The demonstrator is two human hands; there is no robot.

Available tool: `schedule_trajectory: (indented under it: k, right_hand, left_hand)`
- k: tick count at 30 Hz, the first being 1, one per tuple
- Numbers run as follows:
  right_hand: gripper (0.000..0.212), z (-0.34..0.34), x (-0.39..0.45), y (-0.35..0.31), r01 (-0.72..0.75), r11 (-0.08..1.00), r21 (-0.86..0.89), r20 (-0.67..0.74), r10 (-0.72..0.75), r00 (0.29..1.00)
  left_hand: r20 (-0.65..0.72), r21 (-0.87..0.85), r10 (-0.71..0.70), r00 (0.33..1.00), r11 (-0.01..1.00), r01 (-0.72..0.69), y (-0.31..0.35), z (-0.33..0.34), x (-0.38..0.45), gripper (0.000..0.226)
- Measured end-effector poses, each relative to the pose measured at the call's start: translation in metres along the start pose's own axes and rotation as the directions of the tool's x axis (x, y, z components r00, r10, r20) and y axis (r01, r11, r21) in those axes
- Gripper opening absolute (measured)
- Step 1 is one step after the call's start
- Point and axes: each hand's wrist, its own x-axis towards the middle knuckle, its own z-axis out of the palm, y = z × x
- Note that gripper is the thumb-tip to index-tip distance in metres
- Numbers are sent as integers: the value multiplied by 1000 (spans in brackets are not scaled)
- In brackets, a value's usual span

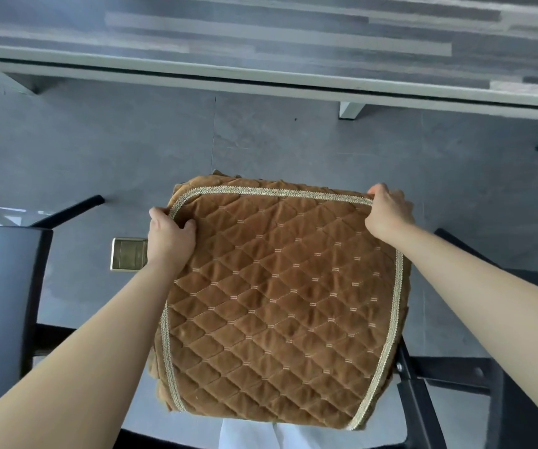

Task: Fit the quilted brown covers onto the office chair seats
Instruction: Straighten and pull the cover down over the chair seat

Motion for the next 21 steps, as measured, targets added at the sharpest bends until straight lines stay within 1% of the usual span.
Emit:
schedule_trajectory:
  k: [6,9,14,16,17,19,21]
  right_hand:
    - [41,-2,11,-1,-130,991,32,-29,130,991]
    - [38,-3,15,4,-81,994,77,-54,85,995]
    - [46,8,3,11,73,985,155,-188,-43,981]
    - [50,11,-7,14,139,978,156,-240,-99,966]
    - [51,13,-14,14,155,980,126,-257,-118,959]
    - [55,24,-30,11,122,992,33,-238,-111,965]
    - [60,35,-44,9,70,998,0,-164,-69,984]
  left_hand:
    - [-8,-3,23,1000,1000,-23,0,5,-2,51]
    - [-23,-11,33,999,999,-33,-3,5,-3,52]
    - [-52,-27,24,998,999,-26,-4,7,1,46]
    - [-67,-22,22,998,999,-23,-8,6,1,41]
    - [-79,-17,14,997,1000,-15,-12,6,0,38]
    - [-109,13,28,994,1000,-26,-26,10,-5,37]
    - [-140,102,162,977,984,-149,-44,20,-18,46]
